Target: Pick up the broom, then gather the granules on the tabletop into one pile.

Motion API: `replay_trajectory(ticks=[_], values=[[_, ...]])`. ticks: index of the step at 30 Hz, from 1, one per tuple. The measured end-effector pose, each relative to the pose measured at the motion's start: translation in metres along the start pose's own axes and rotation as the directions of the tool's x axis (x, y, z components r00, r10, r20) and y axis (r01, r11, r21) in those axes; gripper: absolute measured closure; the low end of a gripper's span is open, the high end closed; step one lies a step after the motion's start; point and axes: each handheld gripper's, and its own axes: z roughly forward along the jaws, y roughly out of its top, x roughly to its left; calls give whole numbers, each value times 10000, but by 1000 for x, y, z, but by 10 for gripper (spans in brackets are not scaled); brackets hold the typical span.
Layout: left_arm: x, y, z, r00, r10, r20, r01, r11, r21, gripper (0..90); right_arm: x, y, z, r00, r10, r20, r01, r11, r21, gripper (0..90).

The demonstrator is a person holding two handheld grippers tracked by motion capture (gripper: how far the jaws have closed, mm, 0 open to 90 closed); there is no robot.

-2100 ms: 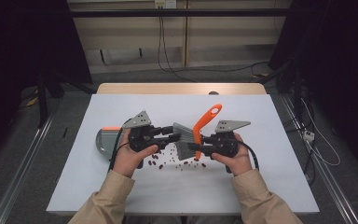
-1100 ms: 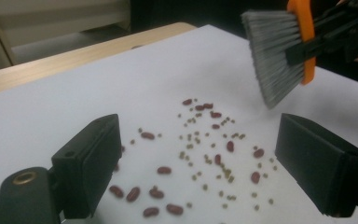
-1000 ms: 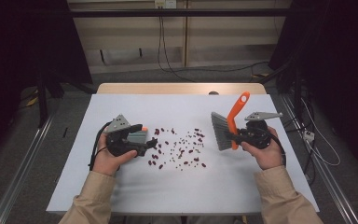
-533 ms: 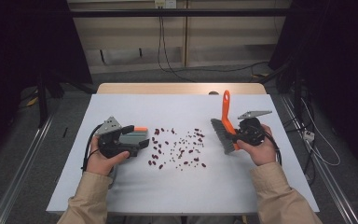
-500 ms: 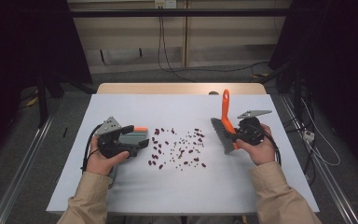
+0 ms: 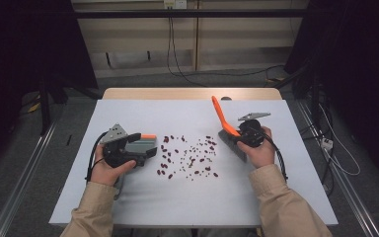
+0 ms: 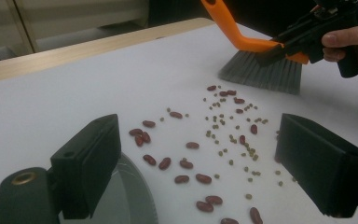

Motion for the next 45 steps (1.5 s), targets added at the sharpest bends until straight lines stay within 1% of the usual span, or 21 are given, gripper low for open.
replay_trajectory(ticks=[2,3,5,7,9,11,12,13,14,15,16,17,19,24,28,31,32,35,38,42,45], values=[[1,0,-1,10000,-63,-47,63,10000,-21,139,1,0,1,10000,-82,53,83,9998,-172,674],[1,-1,-1,10000,-81,-53,81,10000,-24,137,1,0,1,10000,7,-52,-8,9998,-186,655],[2,-1,-1,10000,-28,-73,28,10000,-9,135,1,-1,1,9992,288,-294,-301,9986,-434,598],[2,-1,-2,10000,-45,-68,44,10000,-23,135,0,-2,0,9991,360,-232,-377,9962,-779,575],[2,-1,-2,9999,-34,-98,34,10000,14,135,-1,-3,-3,9989,453,-87,-458,9963,-729,576],[2,-2,-2,10000,-18,-91,19,10000,45,132,-2,-4,-5,9990,440,-114,-448,9960,-771,600],[2,-2,-2,9999,-39,-108,39,10000,56,132,-2,-5,-7,9990,419,-159,-429,9965,-711,646],[3,-3,-2,9999,-32,-135,33,10000,85,132,-1,-5,-7,9995,296,-82,-301,9972,-681,696],[3,-3,-2,9999,-48,-138,49,10000,82,131,-1,-7,-7,10000,86,13,-84,9965,-832,704],[3,-3,-2,9999,-35,-151,36,10000,65,131,0,-9,-7,9997,-36,238,59,9955,-949,707],[3,-3,-3,9998,-4,-194,5,10000,71,131,0,-10,-7,9995,-111,309,141,9949,-1000,710],[3,-3,-4,9998,-31,-184,32,10000,67,130,0,-10,-8,9997,-98,239,121,9953,-963,710],[3,-4,-5,9998,-22,-204,23,10000,66,129,0,-10,-9,9994,-91,348,120,9964,-845,711],[5,-5,-8,9995,-82,-301,81,10000,-34,127,-2,-11,-10,9993,261,261,-235,9952,-954,713],[5,-5,-9,9996,-52,-290,51,10000,-27,126,-2,-11,-10,9985,449,307,-407,9910,-1273,713],[7,-6,-11,9995,-103,-308,101,9999,-45,120,0,-7,-11,9975,675,224,-625,9822,-1772,713],[7,-6,-11,9994,-120,-315,119,9999,-40,117,0,-6,-11,9974,685,209,-637,9817,-1797,713],[9,-8,-13,9991,-182,-370,180,9998,-40,114,4,-1,-7,9985,501,226,-454,9837,-1741,713],[10,-9,-15,9988,-222,-426,224,9997,32,105,5,3,-3,9986,522,131,-492,9837,-1727,712],[12,-13,-17,9987,-268,-435,275,9995,158,91,6,5,0,9987,420,274,-366,9842,-1732,713],[13,-16,-20,9984,-358,-447,363,9993,106,77,7,7,2,9986,384,356,-316,9840,-1753,713]])
